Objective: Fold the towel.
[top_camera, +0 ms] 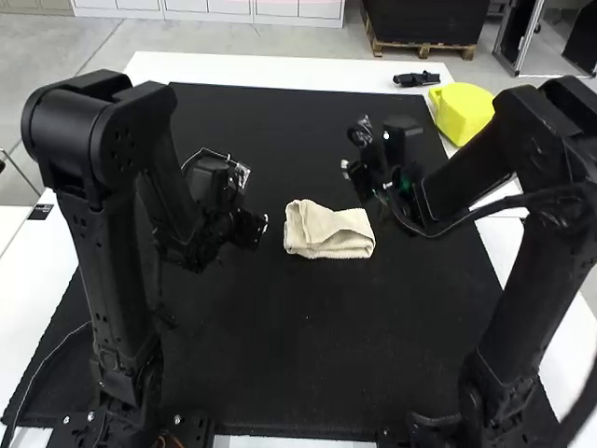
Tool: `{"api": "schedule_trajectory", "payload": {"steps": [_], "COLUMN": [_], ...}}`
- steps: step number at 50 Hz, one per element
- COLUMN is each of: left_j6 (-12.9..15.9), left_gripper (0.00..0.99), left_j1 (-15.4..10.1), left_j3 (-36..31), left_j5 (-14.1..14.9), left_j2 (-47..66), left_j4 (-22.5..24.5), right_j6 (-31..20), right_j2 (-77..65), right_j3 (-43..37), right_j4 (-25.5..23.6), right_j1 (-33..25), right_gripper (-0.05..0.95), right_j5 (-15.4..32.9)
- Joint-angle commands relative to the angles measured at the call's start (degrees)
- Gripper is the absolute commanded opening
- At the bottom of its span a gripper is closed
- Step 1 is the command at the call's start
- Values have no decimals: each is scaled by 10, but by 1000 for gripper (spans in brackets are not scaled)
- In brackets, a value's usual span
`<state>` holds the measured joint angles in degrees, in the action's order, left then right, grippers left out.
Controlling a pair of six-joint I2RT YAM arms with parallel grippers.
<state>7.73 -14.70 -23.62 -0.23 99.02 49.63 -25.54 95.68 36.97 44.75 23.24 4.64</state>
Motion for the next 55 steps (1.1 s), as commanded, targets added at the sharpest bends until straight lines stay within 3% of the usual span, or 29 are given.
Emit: {"api": "schedule_trajectory", "payload": {"steps": [1, 3, 8, 21, 25, 35, 42, 50, 55], "left_j6": [-9, -10, -12, -12, -13, -13, -15, -35, -55], "left_gripper": [966, 966, 966, 966, 966, 966, 966, 967, 967], "left_j1": [-9, -10, -10, -10, -10, -9, -8, -5, 8], "left_j3": [-9, -9, -7, -9, -9, -9, -9, -9, -5], "left_j5": [-8, -8, -9, -14, -14, -15, -17, -18, -19], "left_j2": [-21, -21, -21, -21, -21, -21, -21, -30, -43], "left_j4": [4, 3, 2, 2, 3, 5, 6, 27, 44], "right_j6": [24, 29, 30, -9, -7, 70, 160, 173, 187], "right_j2": [21, 28, 41, 43, 28, 16, 17, 57, 100], "right_j3": [-12, -16, -20, -15, -21, -35, -56, -52, -46], "right_j4": [0, 1, 2, 5, 26, 89, 154, 160, 217], "right_j1": [-12, -14, -10, 27, 36, 40, 35, 39, 37], "right_gripper": [130, 28, -16, -18, -18, -16, -18, -18, -18], "right_j5": [-22, -27, -31, -29, -55, -140, -219, -279, -290]}}
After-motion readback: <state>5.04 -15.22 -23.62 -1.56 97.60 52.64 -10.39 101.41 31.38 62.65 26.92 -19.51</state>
